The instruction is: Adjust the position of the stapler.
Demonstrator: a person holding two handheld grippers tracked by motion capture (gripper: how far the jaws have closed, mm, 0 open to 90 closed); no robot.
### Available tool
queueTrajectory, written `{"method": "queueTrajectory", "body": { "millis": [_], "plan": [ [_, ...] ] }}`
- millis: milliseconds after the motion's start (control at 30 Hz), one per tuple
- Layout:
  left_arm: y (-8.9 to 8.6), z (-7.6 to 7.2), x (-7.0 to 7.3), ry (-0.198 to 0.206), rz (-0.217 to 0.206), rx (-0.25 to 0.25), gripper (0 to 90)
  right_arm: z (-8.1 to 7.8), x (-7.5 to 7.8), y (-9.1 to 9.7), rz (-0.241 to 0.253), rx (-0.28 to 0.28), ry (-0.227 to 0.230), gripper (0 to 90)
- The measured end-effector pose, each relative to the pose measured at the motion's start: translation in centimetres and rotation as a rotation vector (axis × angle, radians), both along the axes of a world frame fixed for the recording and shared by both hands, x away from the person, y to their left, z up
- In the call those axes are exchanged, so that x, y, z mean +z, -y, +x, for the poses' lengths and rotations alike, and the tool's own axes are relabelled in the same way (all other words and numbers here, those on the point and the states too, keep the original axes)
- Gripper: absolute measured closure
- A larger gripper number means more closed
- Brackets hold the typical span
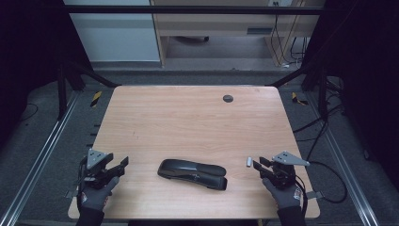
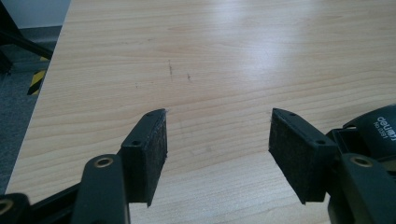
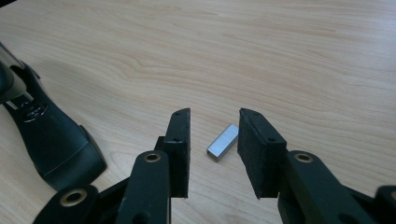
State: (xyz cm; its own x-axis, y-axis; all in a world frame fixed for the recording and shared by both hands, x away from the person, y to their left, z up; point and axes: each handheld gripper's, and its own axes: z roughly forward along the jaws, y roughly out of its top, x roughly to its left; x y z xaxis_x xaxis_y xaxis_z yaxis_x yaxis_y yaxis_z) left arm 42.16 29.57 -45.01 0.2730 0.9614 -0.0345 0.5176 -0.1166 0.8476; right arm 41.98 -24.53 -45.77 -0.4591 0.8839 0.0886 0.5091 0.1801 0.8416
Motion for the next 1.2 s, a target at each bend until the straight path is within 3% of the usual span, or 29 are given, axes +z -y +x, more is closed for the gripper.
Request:
{"method": "queueTrajectory", "body": {
  "millis": [433, 733, 767, 900, 1200],
  "plan": [
    [0.1, -0.2, 0.1, -0.003, 0.009, -0.004, 44.1, -0.6, -0.1, -2.3, -0.006, 0.103, -0.037, 80.0],
    [0.7, -0.3, 0.2, -0.008, 0.042, -0.027, 63.1, -1.3, -0.2, -4.0, 0.005, 0.172, -0.056, 85.9],
    [0.9, -0.3, 0.2, -0.010, 0.047, -0.036, 68.2, -1.4, -0.3, -4.4, 0.005, 0.182, -0.054, 86.0],
    [1.5, -0.1, 0.4, -0.015, 0.052, -0.058, 75.5, -1.3, -0.4, -4.7, 0.003, 0.185, -0.049, 86.0],
    [3.6, 0.5, 1.0, 0.006, 0.046, -0.112, 87.8, -0.8, -0.4, -3.6, 0.010, 0.123, -0.017, 85.9]
  ]
}}
